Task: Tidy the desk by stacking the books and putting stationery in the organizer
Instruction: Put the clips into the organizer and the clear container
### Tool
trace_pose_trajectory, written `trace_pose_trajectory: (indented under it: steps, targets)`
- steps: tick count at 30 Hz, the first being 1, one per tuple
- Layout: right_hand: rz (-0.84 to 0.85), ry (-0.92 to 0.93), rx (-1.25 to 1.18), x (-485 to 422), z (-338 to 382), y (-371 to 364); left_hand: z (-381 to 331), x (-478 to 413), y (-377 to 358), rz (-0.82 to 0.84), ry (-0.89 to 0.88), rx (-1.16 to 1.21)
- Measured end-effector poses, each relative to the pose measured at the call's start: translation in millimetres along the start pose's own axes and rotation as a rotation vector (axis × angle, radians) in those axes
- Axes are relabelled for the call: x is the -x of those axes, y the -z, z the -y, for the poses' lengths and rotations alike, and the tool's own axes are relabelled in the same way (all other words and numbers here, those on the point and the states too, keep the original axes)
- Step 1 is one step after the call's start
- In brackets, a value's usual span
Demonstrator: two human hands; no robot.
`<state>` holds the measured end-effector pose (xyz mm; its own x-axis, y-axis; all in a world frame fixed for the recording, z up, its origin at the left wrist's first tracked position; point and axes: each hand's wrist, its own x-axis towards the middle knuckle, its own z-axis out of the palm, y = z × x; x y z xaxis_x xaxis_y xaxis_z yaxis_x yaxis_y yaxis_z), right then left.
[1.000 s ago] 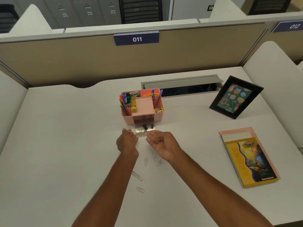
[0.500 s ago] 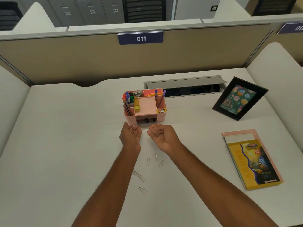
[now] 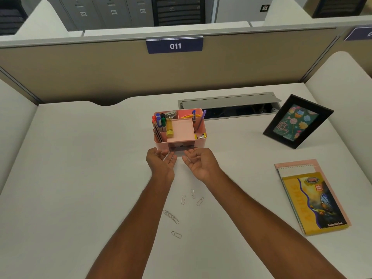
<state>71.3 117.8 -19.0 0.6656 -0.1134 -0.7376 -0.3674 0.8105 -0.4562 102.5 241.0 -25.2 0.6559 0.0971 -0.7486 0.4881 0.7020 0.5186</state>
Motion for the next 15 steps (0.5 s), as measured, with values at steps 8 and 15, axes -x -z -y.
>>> trace_pose_trajectory:
  steps: [8,15]
  targets:
    - [0.017,-0.064,0.093,8,-9,-7,12,14,8,-0.131,-0.615,-0.968]
    - [0.054,-0.116,0.140,3,-23,-16,8,13,23,-0.023,-0.995,-1.552]
